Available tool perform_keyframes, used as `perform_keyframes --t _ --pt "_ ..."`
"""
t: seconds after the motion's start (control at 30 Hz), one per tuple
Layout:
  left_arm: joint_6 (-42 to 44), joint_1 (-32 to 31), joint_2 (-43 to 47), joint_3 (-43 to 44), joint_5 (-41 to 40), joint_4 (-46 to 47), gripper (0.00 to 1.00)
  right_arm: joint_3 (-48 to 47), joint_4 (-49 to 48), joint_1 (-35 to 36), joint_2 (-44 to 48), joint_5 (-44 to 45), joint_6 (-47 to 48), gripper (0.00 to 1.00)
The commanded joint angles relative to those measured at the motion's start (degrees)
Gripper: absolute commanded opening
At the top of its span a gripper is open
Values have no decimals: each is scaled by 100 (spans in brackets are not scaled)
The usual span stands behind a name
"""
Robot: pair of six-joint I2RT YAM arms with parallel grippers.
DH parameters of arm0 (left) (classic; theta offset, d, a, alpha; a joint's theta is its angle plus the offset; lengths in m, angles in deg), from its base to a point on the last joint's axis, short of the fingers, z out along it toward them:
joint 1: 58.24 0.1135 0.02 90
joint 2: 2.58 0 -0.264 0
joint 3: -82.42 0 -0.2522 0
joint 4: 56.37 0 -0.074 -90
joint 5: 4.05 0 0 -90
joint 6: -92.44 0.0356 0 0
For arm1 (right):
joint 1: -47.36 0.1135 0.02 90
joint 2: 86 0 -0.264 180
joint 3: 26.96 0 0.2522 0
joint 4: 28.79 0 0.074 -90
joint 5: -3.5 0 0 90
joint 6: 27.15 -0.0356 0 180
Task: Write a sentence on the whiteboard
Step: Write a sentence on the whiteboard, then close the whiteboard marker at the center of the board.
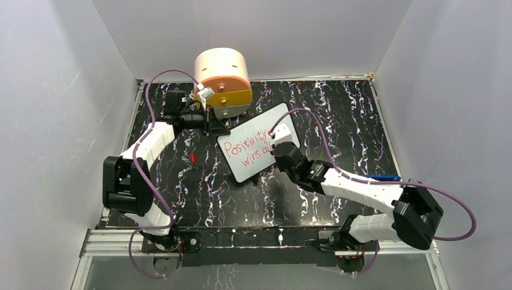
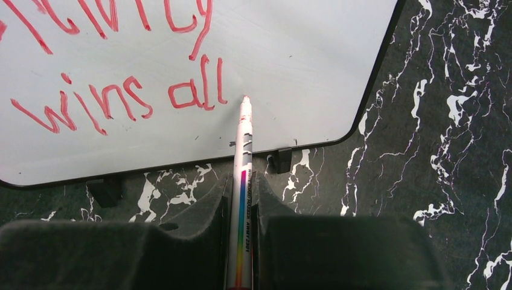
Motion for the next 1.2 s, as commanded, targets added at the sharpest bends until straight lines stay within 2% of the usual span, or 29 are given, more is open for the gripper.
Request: perform_keyframes --t 0.0,0.1,0.43,0.73,0.9,0.97,1.17 --pt "222 -52 -230 -90 -540 -407 0 49 -451 -57 -15 155 -49 0" --pt "222 -52 -243 -92 -525 -405 0 122 -708 -105 -67 92 -33 0" --pt "231 -52 -238 -98 -520 -410 0 89 -630 -190 -187 -100 -67 0" --pt "257 -52 -162 -103 -615 -406 0 100 -98 -188 728 93 -112 0" --pt "269 -52 27 -131 -757 -405 13 215 186 -194 1318 244 -119 0" --pt "269 -52 151 -122 -829 -420 24 237 310 -188 1503 295 -116 0" --pt "202 -52 644 -73 -1250 -431 49 237 645 -188 1990 398 -145 0"
